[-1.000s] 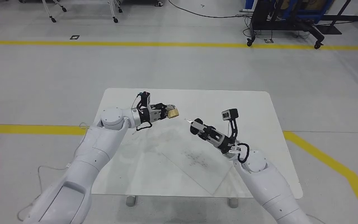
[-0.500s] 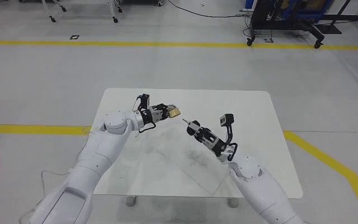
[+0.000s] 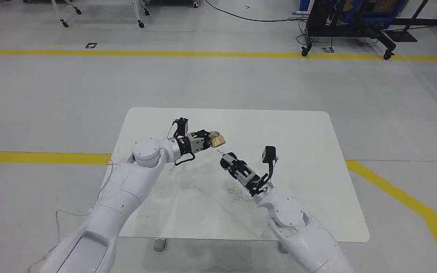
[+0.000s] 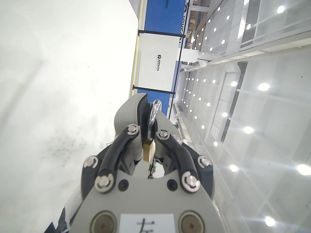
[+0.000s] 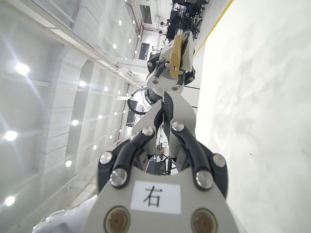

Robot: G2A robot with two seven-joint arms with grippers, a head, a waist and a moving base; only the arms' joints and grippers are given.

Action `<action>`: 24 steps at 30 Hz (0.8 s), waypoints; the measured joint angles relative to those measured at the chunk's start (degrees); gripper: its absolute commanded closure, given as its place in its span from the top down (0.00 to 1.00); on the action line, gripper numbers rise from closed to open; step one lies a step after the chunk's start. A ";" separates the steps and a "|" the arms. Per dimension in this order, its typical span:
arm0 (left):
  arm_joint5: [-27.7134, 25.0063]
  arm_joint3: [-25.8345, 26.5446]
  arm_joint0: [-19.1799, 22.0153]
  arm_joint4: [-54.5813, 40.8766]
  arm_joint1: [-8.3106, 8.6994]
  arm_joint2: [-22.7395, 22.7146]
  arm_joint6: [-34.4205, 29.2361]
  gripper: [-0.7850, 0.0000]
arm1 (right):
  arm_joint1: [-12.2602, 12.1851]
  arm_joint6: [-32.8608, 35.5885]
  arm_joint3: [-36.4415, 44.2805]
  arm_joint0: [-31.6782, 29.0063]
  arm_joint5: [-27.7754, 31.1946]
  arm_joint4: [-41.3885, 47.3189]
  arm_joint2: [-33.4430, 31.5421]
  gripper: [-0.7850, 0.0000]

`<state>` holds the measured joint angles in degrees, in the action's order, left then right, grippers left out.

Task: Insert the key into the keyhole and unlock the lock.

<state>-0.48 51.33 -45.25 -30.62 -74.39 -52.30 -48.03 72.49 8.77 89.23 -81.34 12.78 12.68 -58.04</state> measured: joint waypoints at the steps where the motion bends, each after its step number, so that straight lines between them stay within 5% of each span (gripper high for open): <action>1: -0.03 0.09 -0.08 0.10 -0.01 -0.07 0.04 0.00 | 0.12 -0.66 -0.28 0.16 0.01 -0.12 0.10 0.00; 24: 0.46 0.69 -0.70 1.63 -0.41 -1.47 0.31 0.00 | 1.91 -5.00 -3.60 2.19 -0.85 -2.74 1.25 0.00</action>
<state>-0.02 52.02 -45.96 -28.99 -74.80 -53.77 -47.71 74.40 3.77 85.63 -79.16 11.93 9.94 -56.79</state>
